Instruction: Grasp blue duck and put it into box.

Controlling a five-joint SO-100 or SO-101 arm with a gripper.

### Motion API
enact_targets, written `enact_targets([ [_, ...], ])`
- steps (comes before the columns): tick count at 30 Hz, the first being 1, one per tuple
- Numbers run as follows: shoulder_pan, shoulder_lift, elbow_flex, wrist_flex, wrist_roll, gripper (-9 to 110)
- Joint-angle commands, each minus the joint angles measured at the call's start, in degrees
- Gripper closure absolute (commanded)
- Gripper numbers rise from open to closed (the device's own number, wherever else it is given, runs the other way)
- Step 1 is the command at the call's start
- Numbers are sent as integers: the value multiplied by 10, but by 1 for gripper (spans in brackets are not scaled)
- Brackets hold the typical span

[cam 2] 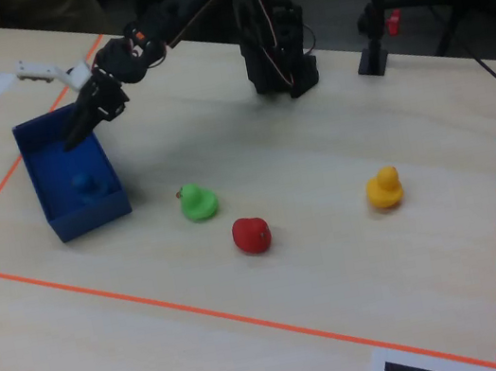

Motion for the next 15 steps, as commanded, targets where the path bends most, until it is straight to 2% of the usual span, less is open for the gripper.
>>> enact_targets([
  [1,-88,208,87,96,25,88],
  [2,-115,249,106,131,30,90],
  [4,-171,324,139,209,54,101],
  [10,-368,526,247,425,85,101],
  [15,-478,664,345,521,85,101],
])
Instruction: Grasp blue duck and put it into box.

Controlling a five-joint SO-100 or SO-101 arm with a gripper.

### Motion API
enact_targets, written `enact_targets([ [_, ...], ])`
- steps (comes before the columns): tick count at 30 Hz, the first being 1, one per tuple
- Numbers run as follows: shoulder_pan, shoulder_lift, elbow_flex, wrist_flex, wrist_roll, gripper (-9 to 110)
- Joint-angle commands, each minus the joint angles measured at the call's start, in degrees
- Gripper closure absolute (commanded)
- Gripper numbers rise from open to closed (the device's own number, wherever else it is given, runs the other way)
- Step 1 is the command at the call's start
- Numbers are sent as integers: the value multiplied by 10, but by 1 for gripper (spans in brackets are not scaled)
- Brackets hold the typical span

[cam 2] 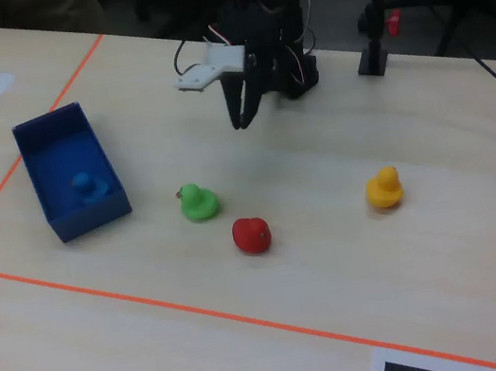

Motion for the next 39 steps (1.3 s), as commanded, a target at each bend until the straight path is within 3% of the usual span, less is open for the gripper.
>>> enact_targets([
  [1,-81,126,69,67,-3,101],
  [9,-123,315,272,146,-42,101],
  [16,-93,399,381,175,-71,101],
  [22,-77,400,382,235,-79,101],
  [39,-69,400,382,235,-79,99],
])
